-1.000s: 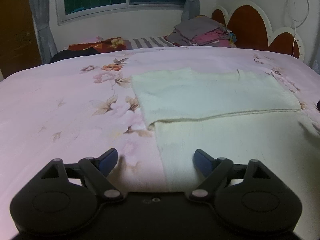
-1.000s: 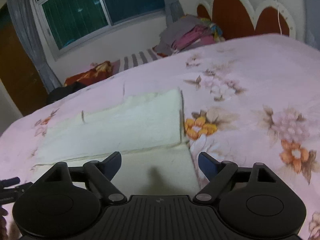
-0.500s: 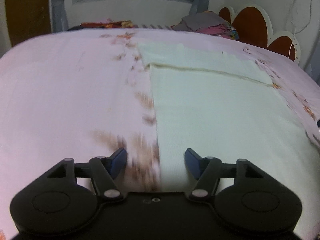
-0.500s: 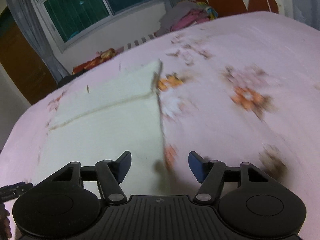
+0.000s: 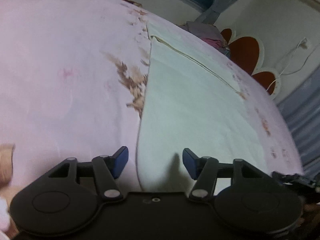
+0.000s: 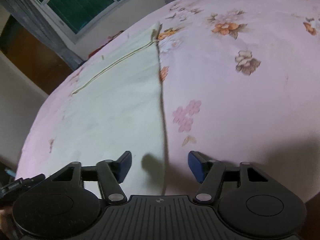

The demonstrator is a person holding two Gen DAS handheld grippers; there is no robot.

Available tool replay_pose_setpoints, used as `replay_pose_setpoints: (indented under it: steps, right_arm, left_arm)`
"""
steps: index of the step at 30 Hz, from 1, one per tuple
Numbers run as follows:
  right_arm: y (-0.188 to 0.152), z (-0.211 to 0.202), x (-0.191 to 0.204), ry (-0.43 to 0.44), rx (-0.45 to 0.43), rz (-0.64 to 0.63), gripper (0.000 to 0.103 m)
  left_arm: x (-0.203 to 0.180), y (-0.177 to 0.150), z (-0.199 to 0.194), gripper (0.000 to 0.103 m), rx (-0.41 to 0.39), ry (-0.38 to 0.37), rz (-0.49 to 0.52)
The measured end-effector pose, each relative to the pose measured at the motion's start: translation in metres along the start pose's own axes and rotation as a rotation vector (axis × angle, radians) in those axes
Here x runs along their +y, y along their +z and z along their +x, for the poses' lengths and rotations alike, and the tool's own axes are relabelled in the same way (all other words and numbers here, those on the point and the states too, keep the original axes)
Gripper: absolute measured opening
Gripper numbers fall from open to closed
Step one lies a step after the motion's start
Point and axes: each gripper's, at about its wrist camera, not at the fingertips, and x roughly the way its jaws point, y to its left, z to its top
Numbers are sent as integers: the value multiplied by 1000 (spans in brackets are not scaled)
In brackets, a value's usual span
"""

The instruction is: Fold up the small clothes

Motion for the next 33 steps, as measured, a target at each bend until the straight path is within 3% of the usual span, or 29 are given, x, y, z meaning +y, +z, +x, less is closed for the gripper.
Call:
replay_pose_setpoints:
  steps: [2,8,10,12,13,16,22,23,24,26,29,33]
  right_arm:
    - [-5,0,-2,27,19,26,43]
    - [-12,0,-8,144,43,110,43]
    - [-12,3,-6,173,51,117,43]
    - [-9,5,-5,189,60,117,6]
    - [-8,5,-3,188,59,108,5]
    - [-3,-3,3,223,28,72,5]
    - [-6,-1,-6,209,47,79,6]
    - [-6,-3,-8,193,29,83,12]
    - [-3,-3,-8,156,18,82,30]
    - [2,-2,-13,122,-12,79,42]
    - [18,13,-30,156,-35,165,42]
    - [23,30,-51,269,-3,272,42]
  left_arm:
    - [5,-5,-1,46,15,-45,-48]
    - [21,-19,6,41,32,-214,-246]
    - [23,-21,11,34,28,-229,-269]
    - [22,-19,15,15,24,-226,-271]
    - [20,-18,14,4,17,-220,-255]
    - [10,-14,1,4,-60,-255,-215]
    - [23,-24,11,5,-16,-170,-241]
    - [25,-26,12,6,-8,-163,-245]
    - [26,-27,12,7,-8,-165,-250]
    - [28,-25,12,12,-11,-179,-263]
    - [29,-20,14,18,-11,-188,-260]
    - [35,-17,21,18,-4,-215,-291]
